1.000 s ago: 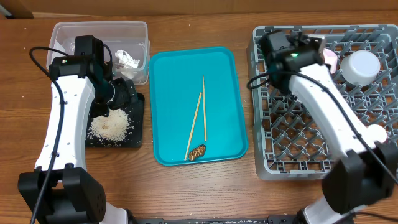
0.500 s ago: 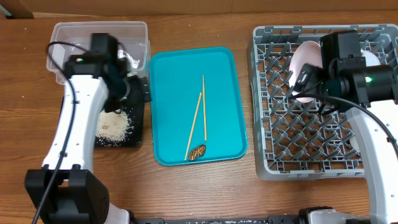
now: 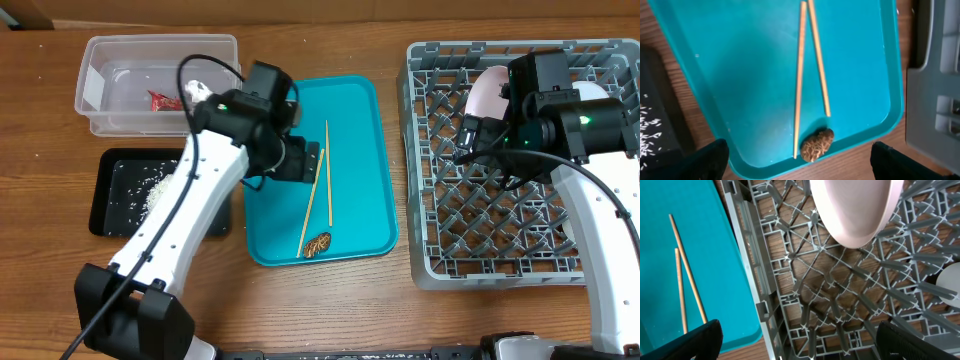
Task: Sort waste into correct bins and load items into the dishwasher
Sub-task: 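Withdraw the right gripper from the rack toward the teal tray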
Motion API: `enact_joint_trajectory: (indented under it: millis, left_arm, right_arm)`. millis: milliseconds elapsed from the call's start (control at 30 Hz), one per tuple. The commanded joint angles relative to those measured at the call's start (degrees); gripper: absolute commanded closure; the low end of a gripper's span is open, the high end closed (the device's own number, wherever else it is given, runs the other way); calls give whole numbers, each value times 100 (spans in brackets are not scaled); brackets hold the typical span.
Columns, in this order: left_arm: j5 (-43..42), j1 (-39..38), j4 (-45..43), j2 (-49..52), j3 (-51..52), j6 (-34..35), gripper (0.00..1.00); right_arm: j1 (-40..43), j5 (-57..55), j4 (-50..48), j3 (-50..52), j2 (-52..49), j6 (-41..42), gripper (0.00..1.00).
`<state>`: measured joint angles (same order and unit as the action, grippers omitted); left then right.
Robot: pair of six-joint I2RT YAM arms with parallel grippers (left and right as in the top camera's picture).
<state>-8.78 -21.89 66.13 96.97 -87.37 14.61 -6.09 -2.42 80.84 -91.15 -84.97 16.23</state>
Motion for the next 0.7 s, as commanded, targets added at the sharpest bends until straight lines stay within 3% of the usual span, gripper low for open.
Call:
enact_joint_trajectory:
  millis: [0,333,667]
  left_arm:
    - [234,-153,48,168,-85,-85,8]
    - [317,138,245,168,-87,138,8]
    - [557,1027,656,68,-87,623,8]
  right_arm:
    - [4,85,-17,0,-2,-63,0]
    - [-271,726,-358,13,-2,-61,0]
    - [-1565,723,-623,13,-581,50,4]
